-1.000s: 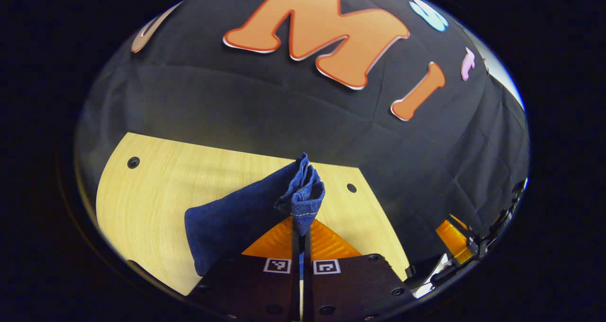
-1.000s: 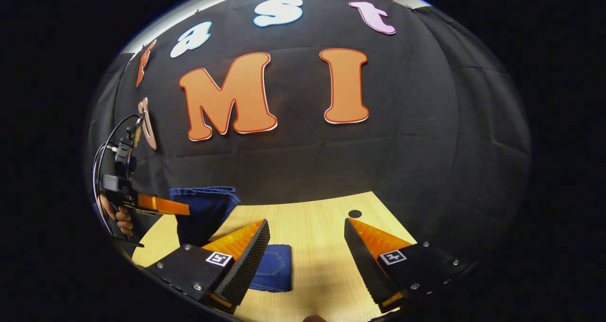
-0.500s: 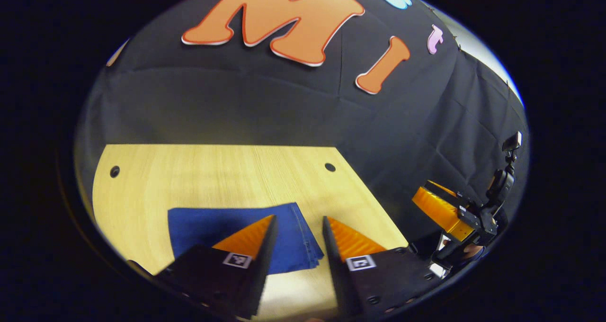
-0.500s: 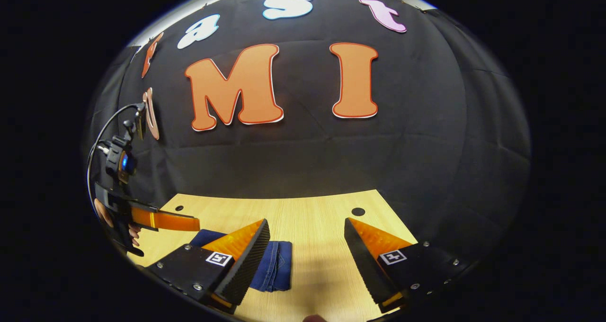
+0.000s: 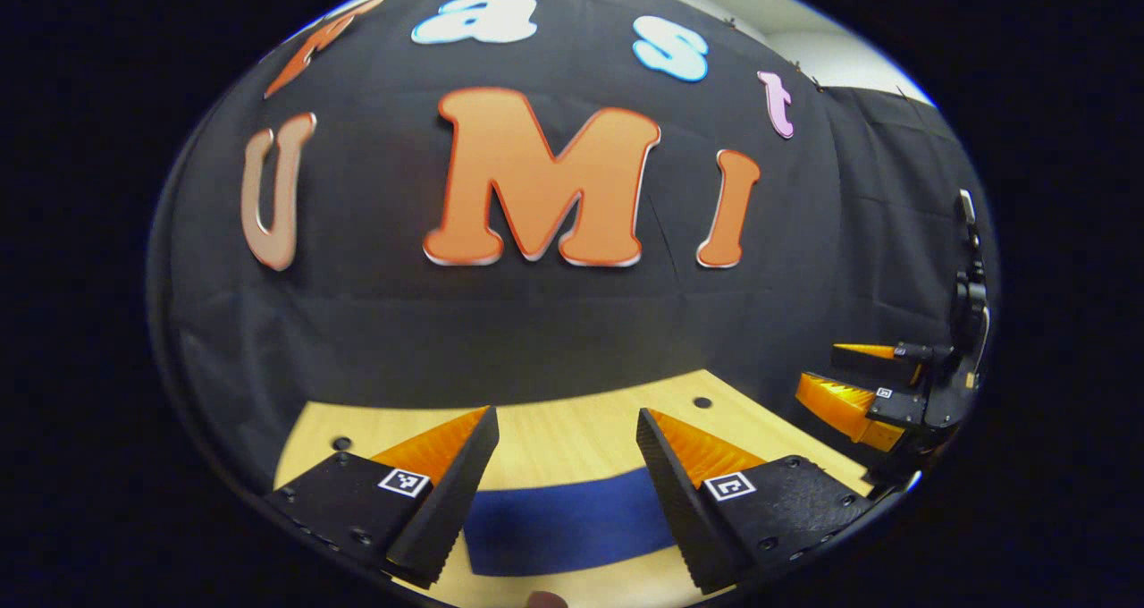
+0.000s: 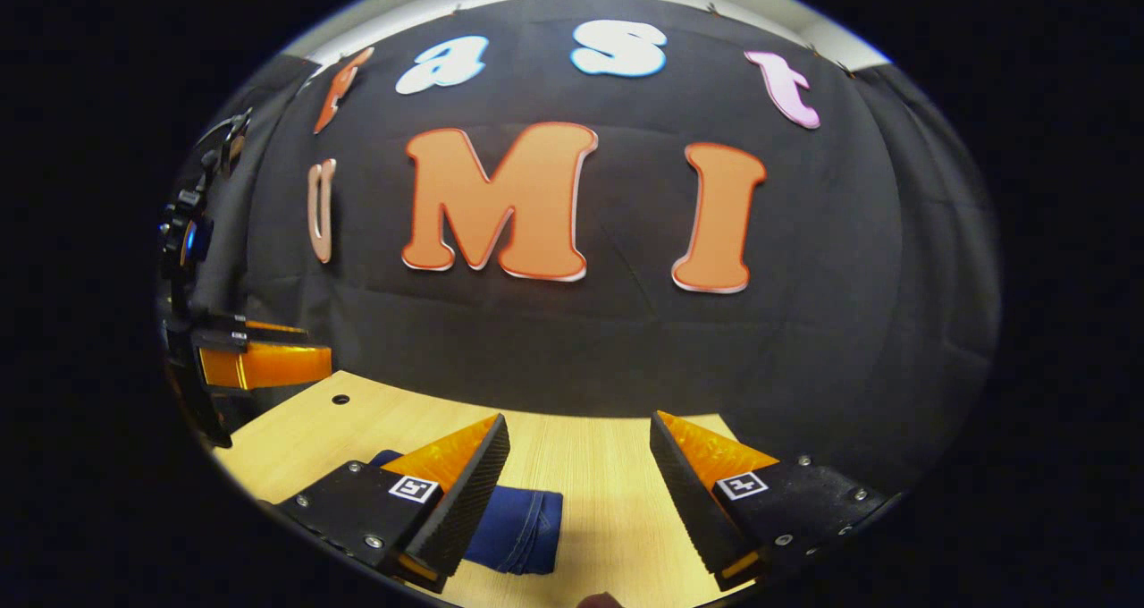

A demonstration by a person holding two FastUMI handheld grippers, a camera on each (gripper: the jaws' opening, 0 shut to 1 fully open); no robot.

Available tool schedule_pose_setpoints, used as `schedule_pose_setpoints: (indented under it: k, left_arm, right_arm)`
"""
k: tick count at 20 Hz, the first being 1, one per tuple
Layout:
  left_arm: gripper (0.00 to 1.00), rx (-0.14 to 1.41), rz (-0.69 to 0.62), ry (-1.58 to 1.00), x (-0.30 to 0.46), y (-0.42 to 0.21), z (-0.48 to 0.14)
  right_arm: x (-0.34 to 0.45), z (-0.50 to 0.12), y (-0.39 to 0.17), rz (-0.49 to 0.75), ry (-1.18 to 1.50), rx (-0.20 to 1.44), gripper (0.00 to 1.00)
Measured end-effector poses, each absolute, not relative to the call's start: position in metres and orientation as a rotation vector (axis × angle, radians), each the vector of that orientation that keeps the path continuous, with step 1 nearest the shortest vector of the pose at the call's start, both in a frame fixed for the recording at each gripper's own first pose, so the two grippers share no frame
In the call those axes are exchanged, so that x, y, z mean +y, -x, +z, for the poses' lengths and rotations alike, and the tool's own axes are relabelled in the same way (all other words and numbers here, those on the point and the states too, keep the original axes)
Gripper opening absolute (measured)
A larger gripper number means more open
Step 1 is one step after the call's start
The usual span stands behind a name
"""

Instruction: Grasp the waist and the cuffs of the jeans and fold them to make the two legs overlap; first hold the waist and fold one-third of the jeans toward the cuffs, then hold the cuffs and fold the remaining one-third in the same direction to finish folding.

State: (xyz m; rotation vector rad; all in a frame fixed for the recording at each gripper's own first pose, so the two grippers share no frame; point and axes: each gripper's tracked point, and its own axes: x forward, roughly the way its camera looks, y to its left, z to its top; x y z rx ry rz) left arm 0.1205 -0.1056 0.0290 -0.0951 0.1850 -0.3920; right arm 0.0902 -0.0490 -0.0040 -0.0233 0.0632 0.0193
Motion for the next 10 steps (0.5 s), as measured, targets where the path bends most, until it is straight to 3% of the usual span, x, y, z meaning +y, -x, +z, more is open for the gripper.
schedule_pose_setpoints:
  k: [6,10]
  left_arm:
    - [0.96,-0.058,-0.312,0.124,-0.064,-0.099,0.09]
    - [0.95,-0.09,-0.257,0.088,-0.042,-0.079,0.085]
  right_arm:
    - [0.0,0.03,-0.087,0.089,0.018,-0.038,0.97]
    - [0.022,0.058,-0.082,0.103,0.021,-0.134,0.98]
